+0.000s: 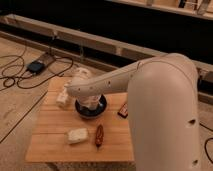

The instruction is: Place the ceramic cup in the ceramic bowl

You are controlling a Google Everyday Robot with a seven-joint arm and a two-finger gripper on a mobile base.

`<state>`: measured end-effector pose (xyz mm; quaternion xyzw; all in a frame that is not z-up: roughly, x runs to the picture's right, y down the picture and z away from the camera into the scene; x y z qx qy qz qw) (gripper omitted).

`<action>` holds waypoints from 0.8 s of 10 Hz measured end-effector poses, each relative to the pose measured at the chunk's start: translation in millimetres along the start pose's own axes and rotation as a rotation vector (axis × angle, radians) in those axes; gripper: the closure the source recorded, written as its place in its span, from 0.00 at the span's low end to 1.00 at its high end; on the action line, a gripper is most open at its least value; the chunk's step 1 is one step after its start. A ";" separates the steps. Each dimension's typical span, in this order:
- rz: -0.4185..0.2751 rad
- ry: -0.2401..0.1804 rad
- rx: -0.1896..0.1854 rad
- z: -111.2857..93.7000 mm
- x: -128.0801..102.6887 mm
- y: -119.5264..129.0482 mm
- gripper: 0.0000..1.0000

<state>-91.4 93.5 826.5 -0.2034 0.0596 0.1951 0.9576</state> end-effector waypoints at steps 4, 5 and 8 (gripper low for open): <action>-0.016 0.009 0.014 8.8 1.6 -1.2 0.20; -0.016 0.007 0.015 9.1 0.7 -1.4 0.20; -0.012 -0.004 0.015 5.2 -3.1 -2.1 0.20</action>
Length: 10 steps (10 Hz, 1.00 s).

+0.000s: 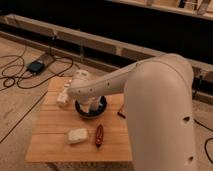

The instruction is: Place the ceramic cup in the ceramic bowl

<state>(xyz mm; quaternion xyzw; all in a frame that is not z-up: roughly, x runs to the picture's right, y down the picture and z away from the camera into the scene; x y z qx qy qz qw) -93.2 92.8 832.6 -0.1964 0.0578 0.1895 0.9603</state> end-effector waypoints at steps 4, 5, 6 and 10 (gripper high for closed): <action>0.027 -0.032 -0.012 -24.0 -4.5 -9.7 0.20; 0.038 -0.043 -0.018 -34.7 -5.0 -16.1 0.20; 0.052 -0.044 -0.028 -44.4 -3.2 -22.8 0.20; 0.142 0.027 -0.184 -64.2 14.7 -37.3 0.20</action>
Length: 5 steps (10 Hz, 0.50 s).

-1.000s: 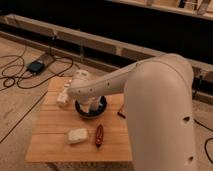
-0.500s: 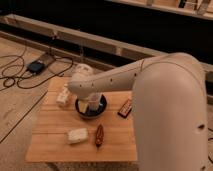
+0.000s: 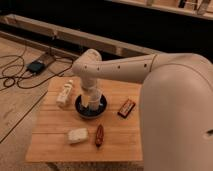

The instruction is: Place the ceramic cup in the ceramic bowl

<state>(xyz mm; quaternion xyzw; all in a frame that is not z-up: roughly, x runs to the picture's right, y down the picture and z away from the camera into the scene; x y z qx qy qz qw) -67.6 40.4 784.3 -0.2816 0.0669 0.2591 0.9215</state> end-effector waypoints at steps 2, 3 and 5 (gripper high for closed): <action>0.053 0.040 -0.069 -7.7 5.1 -14.7 0.20; 0.069 0.046 -0.082 -9.9 6.2 -19.5 0.20; 0.080 0.050 -0.092 -12.1 6.3 -22.2 0.20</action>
